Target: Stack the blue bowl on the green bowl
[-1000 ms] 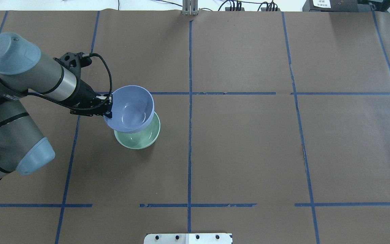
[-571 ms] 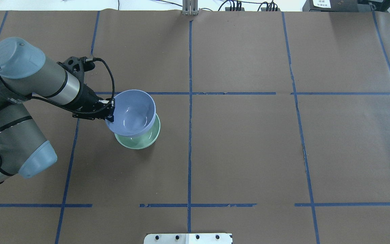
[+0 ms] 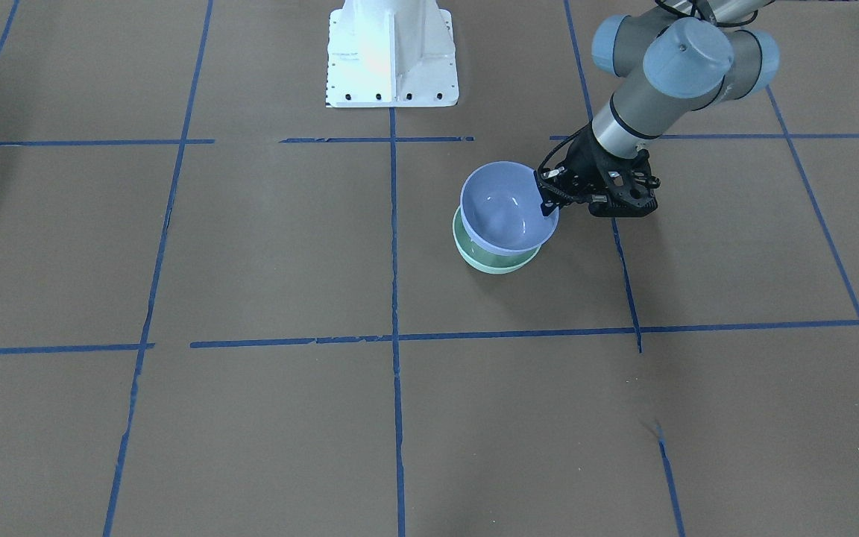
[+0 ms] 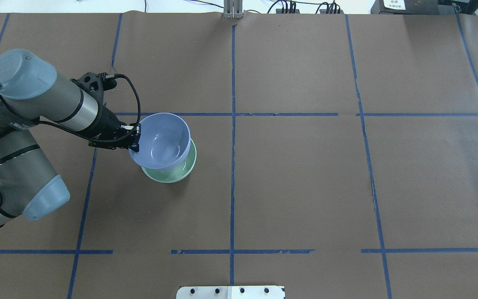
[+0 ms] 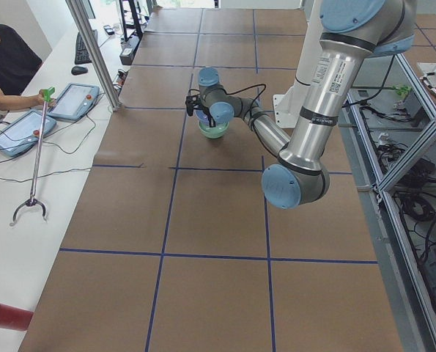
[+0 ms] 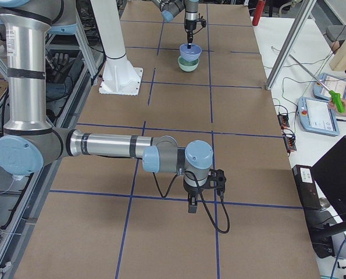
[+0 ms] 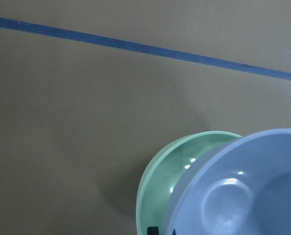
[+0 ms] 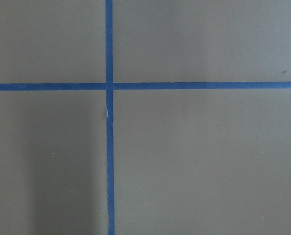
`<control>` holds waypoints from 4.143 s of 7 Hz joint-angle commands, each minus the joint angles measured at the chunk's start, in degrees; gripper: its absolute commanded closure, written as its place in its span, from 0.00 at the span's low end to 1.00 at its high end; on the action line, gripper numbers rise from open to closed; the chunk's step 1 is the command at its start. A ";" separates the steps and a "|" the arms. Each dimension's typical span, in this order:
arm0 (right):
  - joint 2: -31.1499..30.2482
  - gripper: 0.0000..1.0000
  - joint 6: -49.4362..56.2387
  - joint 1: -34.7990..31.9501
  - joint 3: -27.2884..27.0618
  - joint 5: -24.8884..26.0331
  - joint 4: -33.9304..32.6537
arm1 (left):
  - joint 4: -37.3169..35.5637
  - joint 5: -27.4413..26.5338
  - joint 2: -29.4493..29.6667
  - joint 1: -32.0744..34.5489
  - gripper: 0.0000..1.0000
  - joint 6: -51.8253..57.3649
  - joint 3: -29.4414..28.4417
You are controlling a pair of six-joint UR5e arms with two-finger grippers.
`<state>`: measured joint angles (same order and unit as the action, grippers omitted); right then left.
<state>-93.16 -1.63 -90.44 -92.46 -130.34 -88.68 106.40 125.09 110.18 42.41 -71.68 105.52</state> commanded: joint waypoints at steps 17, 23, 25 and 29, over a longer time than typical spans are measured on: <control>0.00 0.00 0.05 0.00 0.00 0.00 0.00 | -14.38 10.90 -19.54 44.58 0.00 70.41 -8.99; 0.00 0.00 0.05 0.00 0.00 0.00 0.00 | -11.74 11.06 -27.82 47.85 0.00 70.63 -9.28; 0.00 0.00 0.05 0.00 0.00 0.00 0.00 | -11.74 10.97 -27.91 47.85 0.00 70.63 -9.02; 0.00 0.00 0.05 0.00 0.00 0.00 0.00 | -11.74 10.53 -27.82 47.85 0.00 70.63 -9.27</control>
<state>-93.16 -1.58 -90.44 -92.46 -130.34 -88.68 94.66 135.95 82.28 90.26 -1.05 96.44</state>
